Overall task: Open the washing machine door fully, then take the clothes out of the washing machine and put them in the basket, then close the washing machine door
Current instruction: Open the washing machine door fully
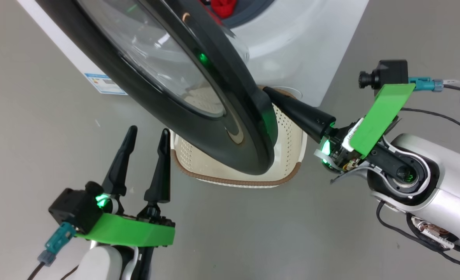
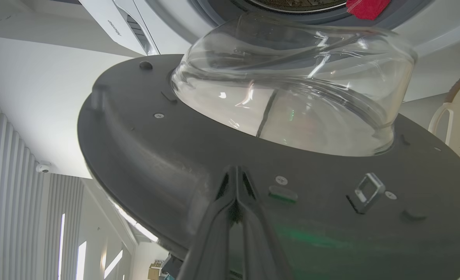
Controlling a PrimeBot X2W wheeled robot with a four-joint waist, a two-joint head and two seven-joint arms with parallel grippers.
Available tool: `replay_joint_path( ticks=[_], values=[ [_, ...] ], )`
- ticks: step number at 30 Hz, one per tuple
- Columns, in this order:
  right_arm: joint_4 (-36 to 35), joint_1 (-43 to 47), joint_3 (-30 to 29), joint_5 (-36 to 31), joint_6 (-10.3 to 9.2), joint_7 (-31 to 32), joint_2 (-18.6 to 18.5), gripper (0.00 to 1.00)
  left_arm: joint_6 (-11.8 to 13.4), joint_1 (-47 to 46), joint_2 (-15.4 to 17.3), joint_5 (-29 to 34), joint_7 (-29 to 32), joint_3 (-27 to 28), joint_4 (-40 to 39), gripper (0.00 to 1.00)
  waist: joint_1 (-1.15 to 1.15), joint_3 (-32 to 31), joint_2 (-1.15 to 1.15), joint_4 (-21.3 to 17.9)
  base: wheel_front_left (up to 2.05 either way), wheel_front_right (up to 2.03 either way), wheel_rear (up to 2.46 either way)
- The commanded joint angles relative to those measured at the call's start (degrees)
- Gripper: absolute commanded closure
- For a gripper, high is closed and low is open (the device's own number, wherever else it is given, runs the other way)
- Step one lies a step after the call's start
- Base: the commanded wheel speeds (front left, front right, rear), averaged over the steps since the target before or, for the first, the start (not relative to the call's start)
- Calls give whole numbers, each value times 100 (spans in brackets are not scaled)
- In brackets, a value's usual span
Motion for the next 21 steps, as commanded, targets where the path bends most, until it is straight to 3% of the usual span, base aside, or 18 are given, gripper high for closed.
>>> replay_joint_path(
  ticks=[1, 21],
  values=[
    [-200, -26, 108, 95, 39, -98, -10, 100, 26, 69, 99, -58, -27, 171, -105, 0, 0, -78, 0, 73, 0, 0, 0],
    [-233, -46, 927, 432, 39, -318, 53, 100, 87, 281, 99, -104, -27, 120, -67, 0, 0, -447, 0, 592, 0, 0, 0]
  ],
)
